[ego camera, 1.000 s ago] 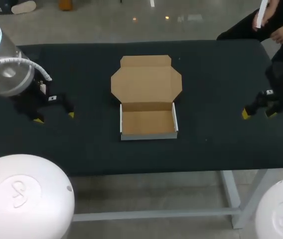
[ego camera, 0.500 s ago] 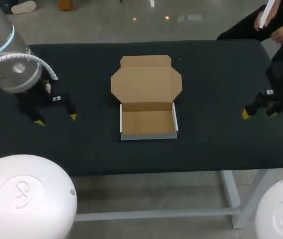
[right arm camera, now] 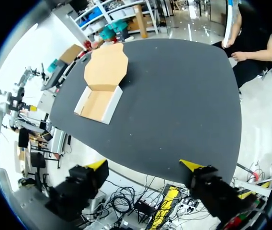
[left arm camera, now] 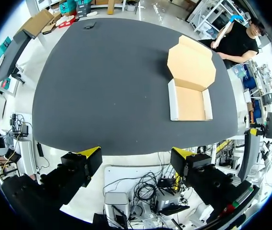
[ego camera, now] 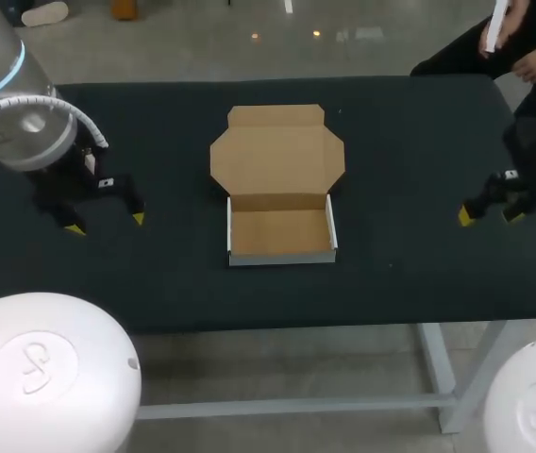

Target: Assemble the packaging by folding the flat box into shape, placing the metal phone stand inside, and closing the box properly

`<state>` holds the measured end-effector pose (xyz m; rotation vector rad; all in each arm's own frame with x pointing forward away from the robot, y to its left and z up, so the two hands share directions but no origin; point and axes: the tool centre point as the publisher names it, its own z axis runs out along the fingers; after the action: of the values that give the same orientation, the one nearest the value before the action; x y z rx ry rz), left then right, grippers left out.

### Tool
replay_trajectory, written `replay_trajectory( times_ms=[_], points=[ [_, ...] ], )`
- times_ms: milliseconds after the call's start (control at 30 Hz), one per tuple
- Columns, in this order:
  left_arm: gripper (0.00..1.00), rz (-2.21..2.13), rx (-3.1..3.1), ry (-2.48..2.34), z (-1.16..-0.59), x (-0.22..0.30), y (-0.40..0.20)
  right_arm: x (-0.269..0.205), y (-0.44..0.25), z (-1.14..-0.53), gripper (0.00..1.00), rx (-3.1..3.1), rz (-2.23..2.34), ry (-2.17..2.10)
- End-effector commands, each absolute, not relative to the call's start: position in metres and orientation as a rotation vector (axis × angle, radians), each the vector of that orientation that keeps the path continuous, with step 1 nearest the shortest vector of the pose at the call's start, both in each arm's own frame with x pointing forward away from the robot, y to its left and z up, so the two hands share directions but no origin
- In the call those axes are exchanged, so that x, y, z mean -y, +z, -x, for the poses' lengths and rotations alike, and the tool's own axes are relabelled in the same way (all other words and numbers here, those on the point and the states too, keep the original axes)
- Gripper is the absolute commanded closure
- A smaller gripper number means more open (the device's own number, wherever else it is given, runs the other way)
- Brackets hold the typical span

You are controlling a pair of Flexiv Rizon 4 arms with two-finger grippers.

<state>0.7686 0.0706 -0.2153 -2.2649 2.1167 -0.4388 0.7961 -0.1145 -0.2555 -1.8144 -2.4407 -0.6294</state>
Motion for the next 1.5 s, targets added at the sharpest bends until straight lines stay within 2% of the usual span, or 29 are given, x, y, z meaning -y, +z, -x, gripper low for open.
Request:
replay_trajectory(
  times_ms=[33,467,1500],
  points=[
    [0.0,2.264,-2.114,-0.431,-0.768,-0.07,-0.214,0.115,-0.253,-0.796,0.0,2.439,1.812,-0.626],
    [0.0,2.267,-2.085,-0.408,-0.772,-0.072,-0.218,0.115,-0.253,-0.796,0.0,2.439,1.812,-0.626],
    [0.0,2.237,-2.051,-0.31,-0.879,-0.155,-0.294,0.115,-0.253,-0.796,0.0,2.439,1.812,-0.626]
  ],
)
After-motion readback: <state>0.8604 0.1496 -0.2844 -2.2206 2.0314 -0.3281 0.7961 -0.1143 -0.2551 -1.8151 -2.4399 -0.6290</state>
